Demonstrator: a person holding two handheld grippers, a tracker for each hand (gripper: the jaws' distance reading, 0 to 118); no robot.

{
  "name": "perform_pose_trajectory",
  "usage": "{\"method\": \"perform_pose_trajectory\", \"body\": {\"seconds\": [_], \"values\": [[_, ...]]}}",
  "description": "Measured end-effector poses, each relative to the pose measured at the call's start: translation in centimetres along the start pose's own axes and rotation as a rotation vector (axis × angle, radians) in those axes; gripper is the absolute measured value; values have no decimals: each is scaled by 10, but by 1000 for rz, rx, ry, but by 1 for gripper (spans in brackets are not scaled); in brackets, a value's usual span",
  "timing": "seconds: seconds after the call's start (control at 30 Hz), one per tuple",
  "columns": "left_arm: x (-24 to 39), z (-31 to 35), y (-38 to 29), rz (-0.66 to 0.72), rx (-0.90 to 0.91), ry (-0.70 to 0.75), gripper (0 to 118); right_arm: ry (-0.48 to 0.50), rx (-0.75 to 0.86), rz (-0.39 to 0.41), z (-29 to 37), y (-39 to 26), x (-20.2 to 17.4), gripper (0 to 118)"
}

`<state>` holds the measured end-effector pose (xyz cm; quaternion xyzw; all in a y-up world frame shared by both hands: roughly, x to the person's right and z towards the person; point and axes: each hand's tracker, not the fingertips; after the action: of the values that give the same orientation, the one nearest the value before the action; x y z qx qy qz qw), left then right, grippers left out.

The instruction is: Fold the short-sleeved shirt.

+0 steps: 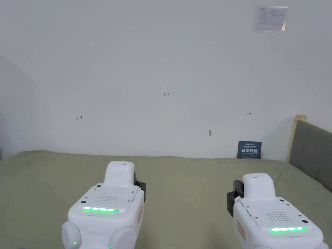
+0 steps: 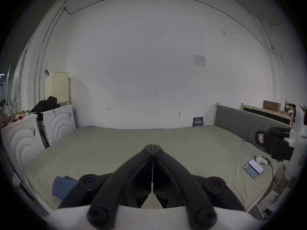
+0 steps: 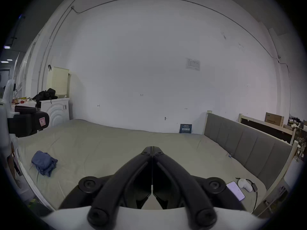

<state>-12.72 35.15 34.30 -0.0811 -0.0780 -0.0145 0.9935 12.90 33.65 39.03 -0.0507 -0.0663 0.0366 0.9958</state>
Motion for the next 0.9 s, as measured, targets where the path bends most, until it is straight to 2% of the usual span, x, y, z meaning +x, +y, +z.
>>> {"method": "perform_pose_trajectory", "body": {"seconds": [0.13,0.17,0.23,0.27,0.3,0.33,0.37,0.4,0.5,0.53,0.63,0.73,0.9], "values": [[-1,-3,6,25,5,11,5,-7,10,-2,-4,5,0,5],[-1,-5,8,17,6,29,17,-9,12,-5,-5,6,0,16],[-2,-5,9,7,17,60,97,-16,17,-6,-6,9,2,92],[-2,-7,9,6,13,64,118,-16,8,-6,-7,11,2,118],[-3,-9,9,5,-4,63,118,-20,5,-14,-8,11,3,115],[-5,-8,7,10,-2,56,118,-92,26,-41,-8,10,6,118],[-4,-7,6,3,11,61,118,-53,47,-30,-7,9,4,118],[-2,-8,6,-15,8,73,118,-56,36,-31,-7,10,5,118],[-2,-6,4,-25,20,71,118,-41,31,-78,-10,9,7,118],[-2,-6,5,-19,19,70,118,-38,34,-75,-9,10,8,118],[-5,-3,6,-1,30,69,118,-37,67,18,-9,8,4,118],[-5,-3,8,-1,23,58,118,-50,52,69,-7,8,-2,118],[-3,3,6,-3,33,59,118,-3,57,54,-1,12,-6,118]]}}
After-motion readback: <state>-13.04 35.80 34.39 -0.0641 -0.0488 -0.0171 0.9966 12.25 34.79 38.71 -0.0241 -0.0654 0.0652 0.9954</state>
